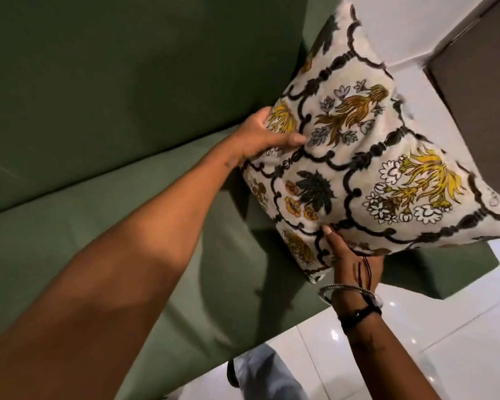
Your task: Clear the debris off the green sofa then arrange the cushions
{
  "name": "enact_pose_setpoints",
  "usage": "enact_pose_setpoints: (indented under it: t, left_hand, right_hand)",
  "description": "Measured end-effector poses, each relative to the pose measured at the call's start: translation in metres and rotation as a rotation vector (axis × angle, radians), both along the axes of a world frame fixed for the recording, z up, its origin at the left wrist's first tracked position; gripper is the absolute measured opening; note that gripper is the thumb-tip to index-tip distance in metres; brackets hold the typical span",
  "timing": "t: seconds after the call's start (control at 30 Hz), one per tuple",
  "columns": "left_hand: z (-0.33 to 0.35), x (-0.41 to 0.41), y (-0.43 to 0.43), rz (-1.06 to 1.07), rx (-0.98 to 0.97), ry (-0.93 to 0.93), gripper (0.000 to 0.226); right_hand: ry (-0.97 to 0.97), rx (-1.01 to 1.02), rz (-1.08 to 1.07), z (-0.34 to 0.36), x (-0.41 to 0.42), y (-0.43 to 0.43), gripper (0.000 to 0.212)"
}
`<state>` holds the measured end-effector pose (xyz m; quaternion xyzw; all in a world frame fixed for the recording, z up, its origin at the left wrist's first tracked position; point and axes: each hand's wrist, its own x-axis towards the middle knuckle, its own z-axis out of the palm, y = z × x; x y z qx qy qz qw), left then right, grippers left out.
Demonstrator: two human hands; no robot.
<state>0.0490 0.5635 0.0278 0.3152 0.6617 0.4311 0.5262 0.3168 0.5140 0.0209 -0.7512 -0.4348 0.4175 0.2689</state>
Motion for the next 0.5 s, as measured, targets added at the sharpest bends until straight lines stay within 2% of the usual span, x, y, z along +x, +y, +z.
enact_pose_setpoints:
  t: [0.07, 0.13, 0.23, 0.3, 0.4, 0.5]
  left_hand:
    - [0.009, -0.005, -0.025, 0.137, 0.067, -0.003, 0.096]
    - [0.015, -0.011, -0.062, 0.371, 0.157, 0.033, 0.092]
    - [0.016, -0.028, -0.123, 0.744, 0.233, 0.109, 0.085]
    - [0.014, -0.044, -0.156, 0.912, 0.235, 0.144, 0.086]
    - [0.009, -0.059, -0.193, 1.008, 0.11, 0.202, 0.105]
    - [0.011, -0.07, -0.206, 1.007, -0.036, 0.191, 0.096]
  right_hand:
    - [0.097, 0.085, 0.131, 0.012, -0.005, 0.004, 0.067]
    - [0.232, 0.154, 0.266, 0.022, -0.015, 0.019, 0.056]
    - [0.309, 0.183, 0.572, 0.04, -0.063, 0.052, 0.059]
    - [0.318, 0.15, 0.777, 0.047, -0.109, 0.071, 0.06]
    - [0.308, 0.113, 0.986, 0.038, -0.164, 0.075, 0.059]
    - [0.269, 0.037, 0.993, 0.038, -0.192, 0.071, 0.063]
